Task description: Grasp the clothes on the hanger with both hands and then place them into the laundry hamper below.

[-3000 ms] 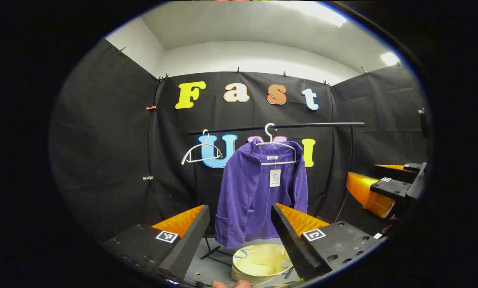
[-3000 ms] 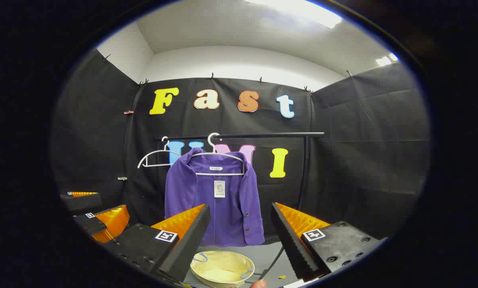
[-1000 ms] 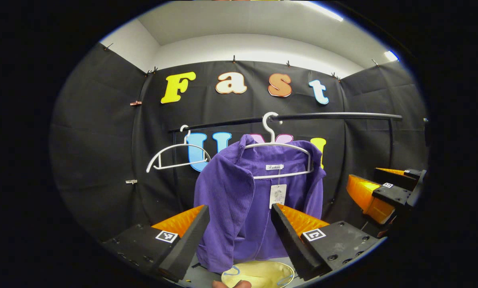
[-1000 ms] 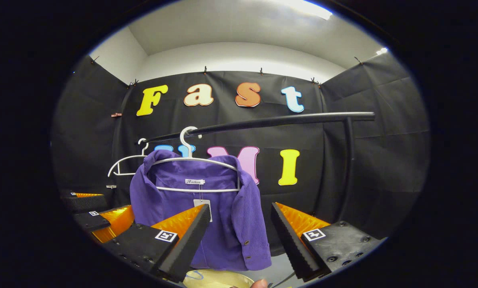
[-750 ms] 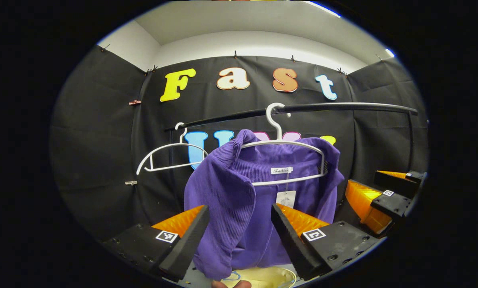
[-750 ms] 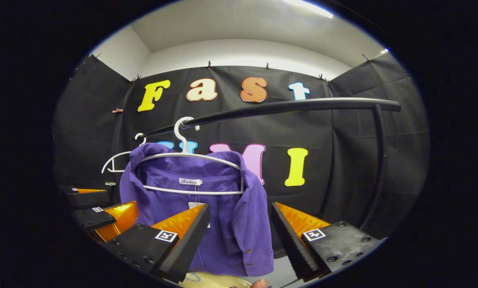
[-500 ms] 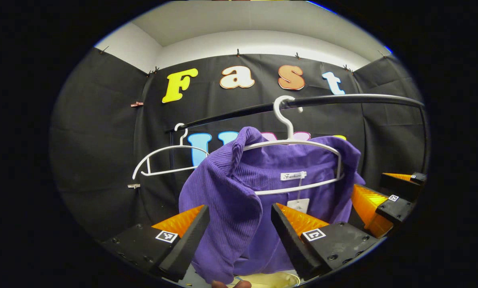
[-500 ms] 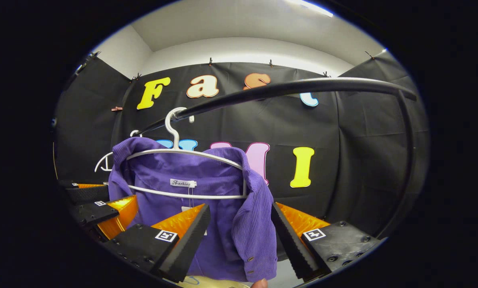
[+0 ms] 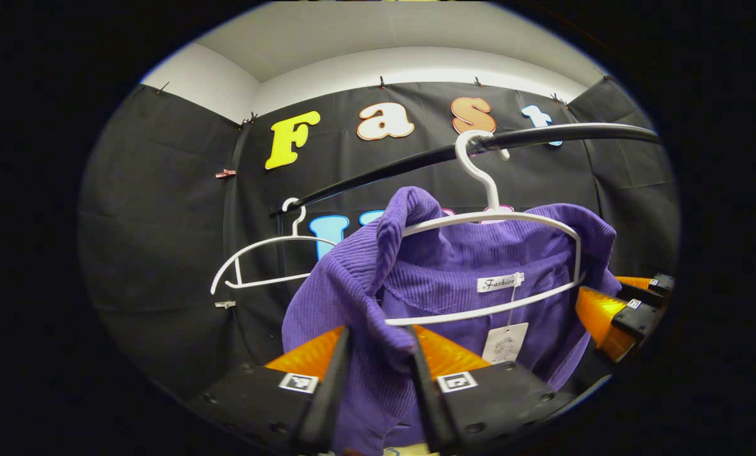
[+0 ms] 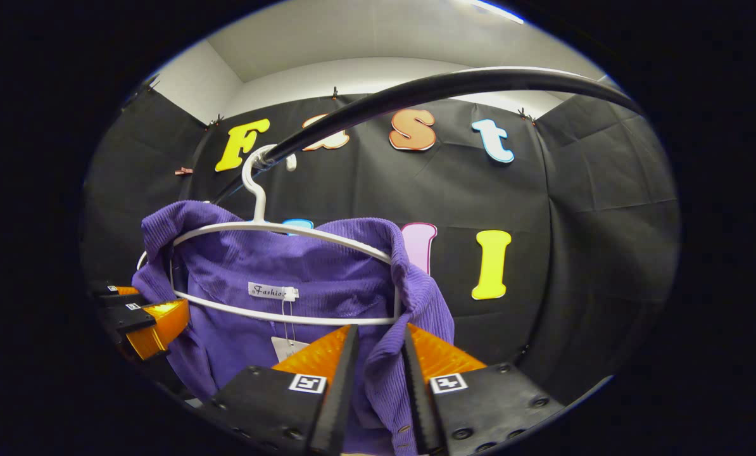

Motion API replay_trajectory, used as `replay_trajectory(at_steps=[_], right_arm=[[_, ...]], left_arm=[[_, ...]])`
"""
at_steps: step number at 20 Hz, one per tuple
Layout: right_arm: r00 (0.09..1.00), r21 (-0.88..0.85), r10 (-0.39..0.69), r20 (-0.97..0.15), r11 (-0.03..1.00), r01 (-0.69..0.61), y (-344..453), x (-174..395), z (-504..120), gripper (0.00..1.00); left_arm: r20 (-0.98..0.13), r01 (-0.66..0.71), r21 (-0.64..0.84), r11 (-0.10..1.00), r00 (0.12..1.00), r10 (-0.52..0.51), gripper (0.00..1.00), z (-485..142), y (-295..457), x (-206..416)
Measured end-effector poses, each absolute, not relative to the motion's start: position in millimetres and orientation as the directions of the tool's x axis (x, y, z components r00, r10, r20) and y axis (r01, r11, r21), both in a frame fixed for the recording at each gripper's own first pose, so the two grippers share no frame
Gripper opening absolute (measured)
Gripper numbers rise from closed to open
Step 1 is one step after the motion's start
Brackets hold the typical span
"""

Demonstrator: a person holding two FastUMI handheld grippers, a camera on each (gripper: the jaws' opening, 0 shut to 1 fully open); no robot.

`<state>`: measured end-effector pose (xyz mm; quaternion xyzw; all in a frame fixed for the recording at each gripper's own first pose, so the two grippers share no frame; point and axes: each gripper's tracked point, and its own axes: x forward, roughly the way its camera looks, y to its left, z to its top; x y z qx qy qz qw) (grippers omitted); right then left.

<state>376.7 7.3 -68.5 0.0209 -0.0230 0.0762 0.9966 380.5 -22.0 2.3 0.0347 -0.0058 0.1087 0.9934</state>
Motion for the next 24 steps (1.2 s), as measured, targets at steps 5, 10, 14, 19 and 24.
replay_trajectory(at_steps=[5, 10, 14, 19, 24], right_arm=[[0.995, 0.083, 0.092, 0.039, 0.992, -0.095, -19, 386, -79, 0.09], [0.985, 0.087, 0.171, -0.004, 0.982, -0.17, -3, 388, -91, 0.09], [0.985, 0.087, 0.175, 0.001, 0.981, -0.174, -1, 391, -87, 0.05], [0.989, 0.002, 0.096, 0.108, 0.995, -0.097, -28, 389, -61, 0.04], [0.972, -0.153, -0.009, 0.235, 0.987, 0.046, -66, 396, -20, 0.04]], left_arm=[[0.016, -0.195, 0.087, 0.977, 0.981, 0.194, 0.08, 1, -10, 380], [-0.015, -0.14, 0.047, 0.989, 0.99, 0.14, 0.08, -7, -13, 383], [-0.03, -0.136, 0.037, 0.99, 0.99, 0.137, 0.08, -6, -9, 381], [-0.002, -0.155, 0.024, 0.988, 0.988, 0.155, 0.06, 7, -3, 375], [0.054, -0.167, 0.063, 0.984, 0.985, 0.164, 0.05, 44, 10, 375]])
